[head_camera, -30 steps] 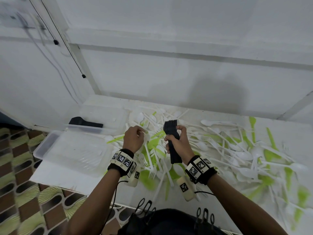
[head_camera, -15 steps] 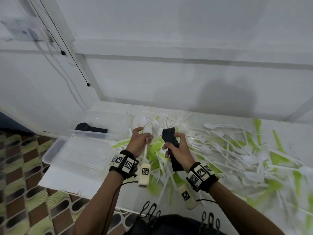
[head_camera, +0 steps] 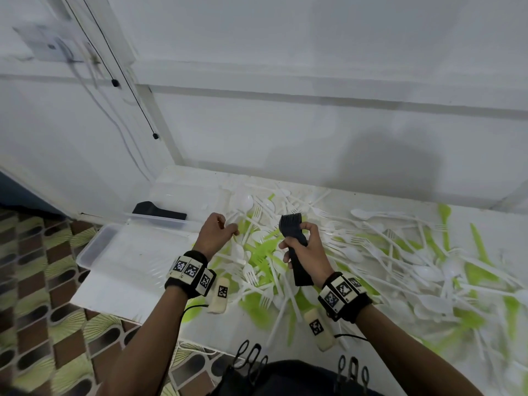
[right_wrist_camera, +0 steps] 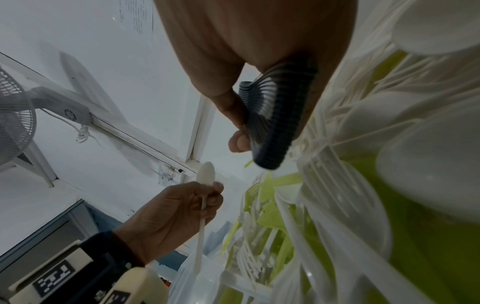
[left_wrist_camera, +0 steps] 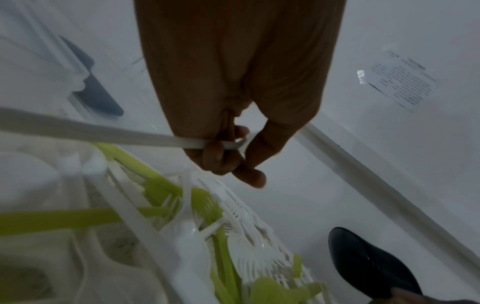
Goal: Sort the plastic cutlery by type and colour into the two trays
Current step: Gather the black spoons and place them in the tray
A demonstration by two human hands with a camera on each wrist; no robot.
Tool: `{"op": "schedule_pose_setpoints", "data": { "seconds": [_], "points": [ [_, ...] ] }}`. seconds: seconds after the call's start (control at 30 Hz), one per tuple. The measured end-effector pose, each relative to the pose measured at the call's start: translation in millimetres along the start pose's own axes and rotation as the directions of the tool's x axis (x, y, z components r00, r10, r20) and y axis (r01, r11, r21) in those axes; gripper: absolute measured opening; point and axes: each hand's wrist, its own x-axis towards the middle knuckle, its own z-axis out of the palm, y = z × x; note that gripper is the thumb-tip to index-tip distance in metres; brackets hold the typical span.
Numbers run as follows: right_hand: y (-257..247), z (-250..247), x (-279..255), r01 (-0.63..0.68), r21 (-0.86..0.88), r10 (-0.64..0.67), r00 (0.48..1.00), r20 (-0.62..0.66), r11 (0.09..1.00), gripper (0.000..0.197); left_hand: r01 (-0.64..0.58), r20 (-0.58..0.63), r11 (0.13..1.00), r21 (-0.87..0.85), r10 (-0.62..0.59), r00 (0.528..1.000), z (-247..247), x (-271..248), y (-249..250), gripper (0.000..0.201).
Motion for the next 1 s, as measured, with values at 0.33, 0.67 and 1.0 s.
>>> {"op": "schedule_pose_setpoints", "data": {
  "seconds": [0.33, 0.67, 1.0],
  "points": [
    [7, -7, 3, -0.034, 0.03, 0.034, 0.999, -0.013, 0.999, 0.034, -0.275, 0.058, 0.961, -0.022, 0.276, 0.959, -9, 2, -8, 0.052],
    [2, -2, 3, -0.002, 0.057, 0.006, 0.998, -0.055, 0.998, 0.035, -0.48, 0.444, 0.385, 0.788, 0.183, 0.877, -9, 17, -15, 0.035],
    [11, 17, 4, -0.033, 0.113, 0.051, 0.985, -0.163, 0.993, 0.015, -0.683, 0.558, 0.309, 0.662, 0.406, 0.724, 2, 27, -14, 0.012]
  ]
}}
